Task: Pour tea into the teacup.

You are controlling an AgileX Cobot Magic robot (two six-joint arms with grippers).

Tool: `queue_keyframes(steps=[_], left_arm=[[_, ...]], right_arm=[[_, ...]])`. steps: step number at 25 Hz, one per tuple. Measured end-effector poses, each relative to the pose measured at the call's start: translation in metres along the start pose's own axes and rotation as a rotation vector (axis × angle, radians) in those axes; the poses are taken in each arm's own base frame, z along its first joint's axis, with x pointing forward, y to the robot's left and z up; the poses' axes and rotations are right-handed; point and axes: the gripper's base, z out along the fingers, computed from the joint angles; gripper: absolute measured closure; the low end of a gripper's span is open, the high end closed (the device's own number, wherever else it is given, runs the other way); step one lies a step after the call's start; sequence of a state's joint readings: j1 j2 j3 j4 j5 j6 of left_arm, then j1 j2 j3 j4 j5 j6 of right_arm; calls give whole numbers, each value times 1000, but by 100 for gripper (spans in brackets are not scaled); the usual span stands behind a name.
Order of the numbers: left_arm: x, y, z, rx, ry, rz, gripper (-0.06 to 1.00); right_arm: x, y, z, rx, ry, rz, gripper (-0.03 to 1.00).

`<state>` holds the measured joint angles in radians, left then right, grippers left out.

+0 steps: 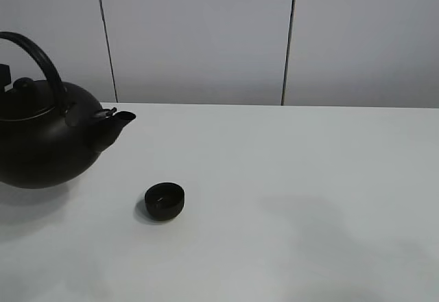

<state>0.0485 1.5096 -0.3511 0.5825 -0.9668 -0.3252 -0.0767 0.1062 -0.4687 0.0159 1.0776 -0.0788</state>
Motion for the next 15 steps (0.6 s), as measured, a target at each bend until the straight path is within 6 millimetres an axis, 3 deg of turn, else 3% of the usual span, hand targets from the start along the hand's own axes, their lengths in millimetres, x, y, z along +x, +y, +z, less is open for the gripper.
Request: queue_keyframes(steps=[9,15], left_arm=[[-2,-34,17,38,116,12,79],[-12,-41,26,46,87,102,79]], right_arm=[[0,0,0,0,0,0,42],[0,0,0,0,0,0,42]])
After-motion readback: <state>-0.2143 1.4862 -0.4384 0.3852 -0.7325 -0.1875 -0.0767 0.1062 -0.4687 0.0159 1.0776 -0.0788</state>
